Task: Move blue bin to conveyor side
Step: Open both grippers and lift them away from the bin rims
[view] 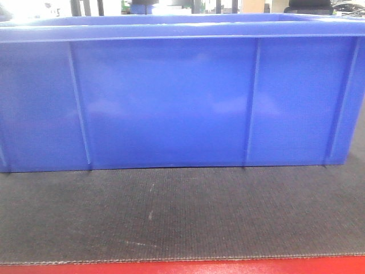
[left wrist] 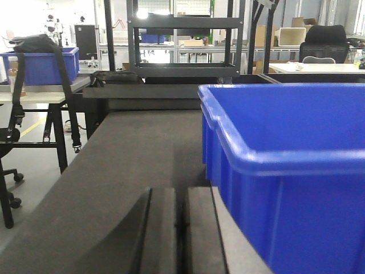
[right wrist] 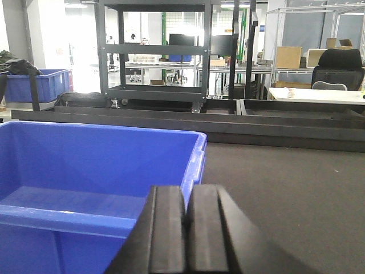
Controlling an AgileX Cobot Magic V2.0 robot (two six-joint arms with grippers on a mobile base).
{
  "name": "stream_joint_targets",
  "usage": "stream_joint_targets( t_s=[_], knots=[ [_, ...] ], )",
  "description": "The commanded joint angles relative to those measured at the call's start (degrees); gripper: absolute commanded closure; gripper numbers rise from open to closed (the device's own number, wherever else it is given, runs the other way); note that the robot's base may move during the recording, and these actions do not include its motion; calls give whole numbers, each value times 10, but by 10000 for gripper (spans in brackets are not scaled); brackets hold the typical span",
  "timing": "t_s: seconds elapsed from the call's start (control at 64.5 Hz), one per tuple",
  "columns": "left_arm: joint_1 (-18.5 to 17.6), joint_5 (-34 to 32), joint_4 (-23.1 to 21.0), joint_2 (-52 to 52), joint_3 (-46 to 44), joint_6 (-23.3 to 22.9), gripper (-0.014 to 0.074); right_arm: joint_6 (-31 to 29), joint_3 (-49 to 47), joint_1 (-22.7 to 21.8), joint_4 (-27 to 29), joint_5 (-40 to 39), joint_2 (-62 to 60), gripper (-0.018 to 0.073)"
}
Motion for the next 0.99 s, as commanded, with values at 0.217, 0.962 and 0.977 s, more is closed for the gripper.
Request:
stream_joint_targets(
  t_s=[0.217, 0.962, 0.977],
  knots=[
    [1, -69, -7, -2, 58, 3, 602, -3, -1, -1, -1, -13, -2, 628],
    [17, -70, -7, -2, 58, 3, 602, -3, -1, -1, -1, -13, -2, 628],
    [17, -70, -7, -2, 58, 3, 602, -3, -1, -1, -1, -13, -2, 628]
  ],
)
